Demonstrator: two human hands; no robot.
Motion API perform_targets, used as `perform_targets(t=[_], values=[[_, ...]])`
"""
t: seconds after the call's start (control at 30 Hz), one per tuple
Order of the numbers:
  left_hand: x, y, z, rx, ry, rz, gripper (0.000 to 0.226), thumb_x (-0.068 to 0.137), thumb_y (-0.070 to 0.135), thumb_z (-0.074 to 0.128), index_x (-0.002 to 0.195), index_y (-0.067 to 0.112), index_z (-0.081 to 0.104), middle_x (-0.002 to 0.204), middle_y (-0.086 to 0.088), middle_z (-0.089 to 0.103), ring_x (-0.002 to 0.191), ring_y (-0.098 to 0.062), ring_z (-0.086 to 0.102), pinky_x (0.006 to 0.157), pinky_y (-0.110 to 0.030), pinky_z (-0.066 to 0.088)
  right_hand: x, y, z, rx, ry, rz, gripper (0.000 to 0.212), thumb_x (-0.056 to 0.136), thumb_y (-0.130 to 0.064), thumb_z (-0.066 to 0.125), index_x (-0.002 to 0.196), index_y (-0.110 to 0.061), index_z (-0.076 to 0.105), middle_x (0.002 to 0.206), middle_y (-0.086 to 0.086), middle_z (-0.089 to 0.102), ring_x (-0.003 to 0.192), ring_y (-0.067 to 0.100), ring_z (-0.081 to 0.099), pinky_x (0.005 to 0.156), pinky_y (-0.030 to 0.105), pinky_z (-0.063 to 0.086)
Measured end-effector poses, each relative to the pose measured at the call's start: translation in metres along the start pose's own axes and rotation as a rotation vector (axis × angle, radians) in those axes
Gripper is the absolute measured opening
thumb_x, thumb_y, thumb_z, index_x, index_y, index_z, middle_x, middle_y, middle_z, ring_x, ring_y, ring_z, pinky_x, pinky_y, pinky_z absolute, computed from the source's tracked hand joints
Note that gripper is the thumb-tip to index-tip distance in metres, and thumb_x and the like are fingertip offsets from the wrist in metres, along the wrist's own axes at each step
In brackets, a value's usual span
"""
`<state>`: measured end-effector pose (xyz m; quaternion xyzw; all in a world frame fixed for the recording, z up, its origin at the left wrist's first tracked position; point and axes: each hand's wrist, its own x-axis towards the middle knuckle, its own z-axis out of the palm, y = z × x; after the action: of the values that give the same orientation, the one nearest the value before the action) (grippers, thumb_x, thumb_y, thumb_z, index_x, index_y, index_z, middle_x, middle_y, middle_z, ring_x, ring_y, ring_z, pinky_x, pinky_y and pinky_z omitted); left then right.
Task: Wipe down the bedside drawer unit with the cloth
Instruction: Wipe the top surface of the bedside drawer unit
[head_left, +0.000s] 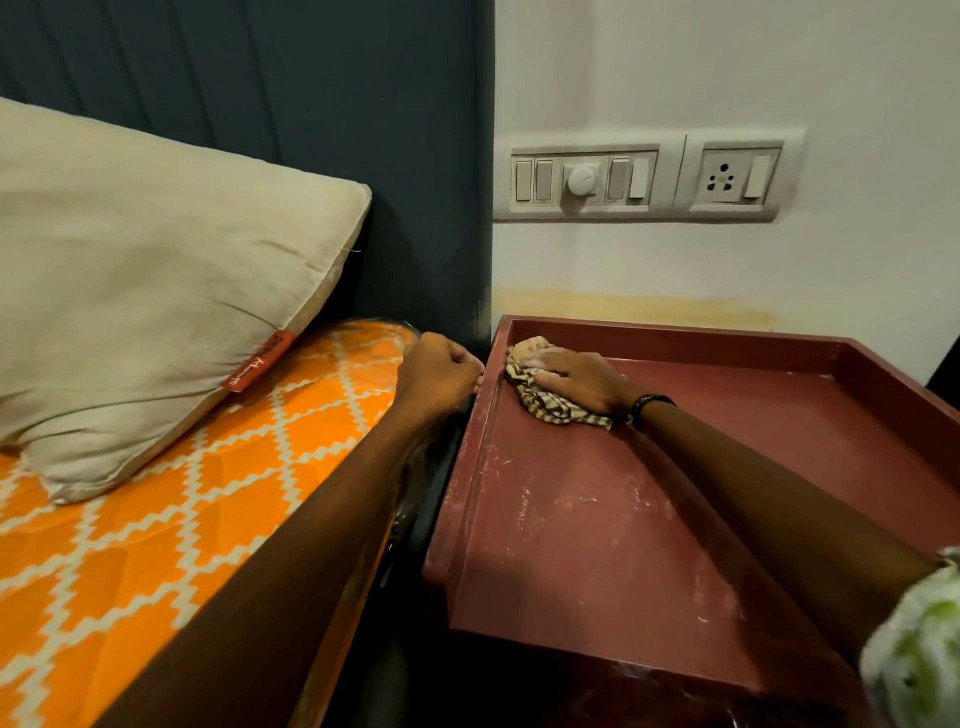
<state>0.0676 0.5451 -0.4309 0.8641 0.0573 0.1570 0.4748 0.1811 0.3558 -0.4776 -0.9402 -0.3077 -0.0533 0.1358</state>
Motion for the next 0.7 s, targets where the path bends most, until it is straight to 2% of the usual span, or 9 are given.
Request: perform_targets(t=[0.1, 0.23, 0.3, 0.37, 0.47, 0.6, 0.7], values=[[0.0, -0.001, 0.0, 0.017, -0.006, 0.012, 0.021, 0.091, 0.008, 0.056, 0.078, 0.004, 0.072, 0.082, -0.014, 0.071, 0.081, -0.024, 0.069, 0.079, -0.045, 0.058, 0.018, -0.011, 0.009, -0.077, 0.08, 0.09, 0.059, 0.08, -0.064, 0.013, 0.092, -0.027, 0.057, 0.114, 0.004, 0.062, 0.108, 0.026, 0.056, 0.088, 0.043, 0.04], [0.003, -0.001, -0.002, 0.027, -0.013, 0.028, 0.019, 0.09, 0.009, 0.057, 0.082, 0.002, 0.073, 0.082, -0.014, 0.072, 0.081, -0.024, 0.07, 0.081, -0.044, 0.058, 0.016, -0.014, 0.012, -0.077, 0.08, 0.071, 0.054, 0.078, -0.064, 0.011, 0.076, -0.026, 0.048, 0.097, 0.006, 0.059, 0.092, 0.025, 0.056, 0.072, 0.035, 0.038], [0.004, -0.002, -0.002, 0.037, -0.011, 0.035, 0.018, 0.089, 0.008, 0.058, 0.082, 0.002, 0.074, 0.081, -0.014, 0.073, 0.08, -0.024, 0.07, 0.081, -0.045, 0.058, 0.003, -0.017, 0.008, -0.056, 0.067, 0.016, 0.062, 0.081, -0.062, 0.013, 0.092, -0.02, 0.058, 0.11, 0.007, 0.062, 0.1, 0.025, 0.057, 0.077, 0.035, 0.042], [0.005, -0.003, -0.002, 0.039, -0.013, 0.041, 0.018, 0.087, 0.008, 0.059, 0.081, 0.002, 0.074, 0.08, -0.013, 0.073, 0.079, -0.025, 0.071, 0.081, -0.045, 0.058, -0.013, -0.022, 0.005, -0.023, 0.041, -0.059, 0.063, 0.088, -0.054, 0.021, 0.115, -0.013, 0.06, 0.126, 0.008, 0.059, 0.113, 0.025, 0.054, 0.092, 0.038, 0.043], [0.005, -0.004, -0.002, 0.042, -0.009, 0.035, 0.018, 0.088, 0.008, 0.059, 0.079, 0.003, 0.073, 0.079, -0.013, 0.073, 0.078, -0.024, 0.071, 0.08, -0.045, 0.058, -0.037, -0.031, 0.005, 0.015, -0.006, -0.163, 0.058, 0.091, -0.045, 0.027, 0.134, -0.014, 0.051, 0.144, 0.005, 0.047, 0.131, 0.02, 0.042, 0.106, 0.035, 0.031], [0.004, -0.003, -0.001, 0.045, -0.01, 0.033, 0.018, 0.089, 0.008, 0.059, 0.077, 0.005, 0.072, 0.078, -0.011, 0.072, 0.077, -0.023, 0.071, 0.081, -0.045, 0.058, -0.056, -0.03, 0.005, 0.115, -0.084, -0.269, 0.066, 0.086, -0.056, 0.028, 0.137, -0.02, 0.049, 0.148, -0.005, 0.04, 0.131, 0.005, 0.034, 0.101, 0.026, 0.022], [0.003, -0.003, -0.002, 0.051, -0.009, 0.042, 0.018, 0.089, 0.008, 0.058, 0.08, 0.004, 0.073, 0.079, -0.011, 0.072, 0.078, -0.022, 0.071, 0.083, -0.043, 0.058, -0.046, -0.024, 0.002, 0.11, -0.07, -0.215, 0.064, 0.087, -0.056, 0.034, 0.139, -0.021, 0.046, 0.15, -0.001, 0.038, 0.134, 0.008, 0.033, 0.105, 0.032, 0.025]])
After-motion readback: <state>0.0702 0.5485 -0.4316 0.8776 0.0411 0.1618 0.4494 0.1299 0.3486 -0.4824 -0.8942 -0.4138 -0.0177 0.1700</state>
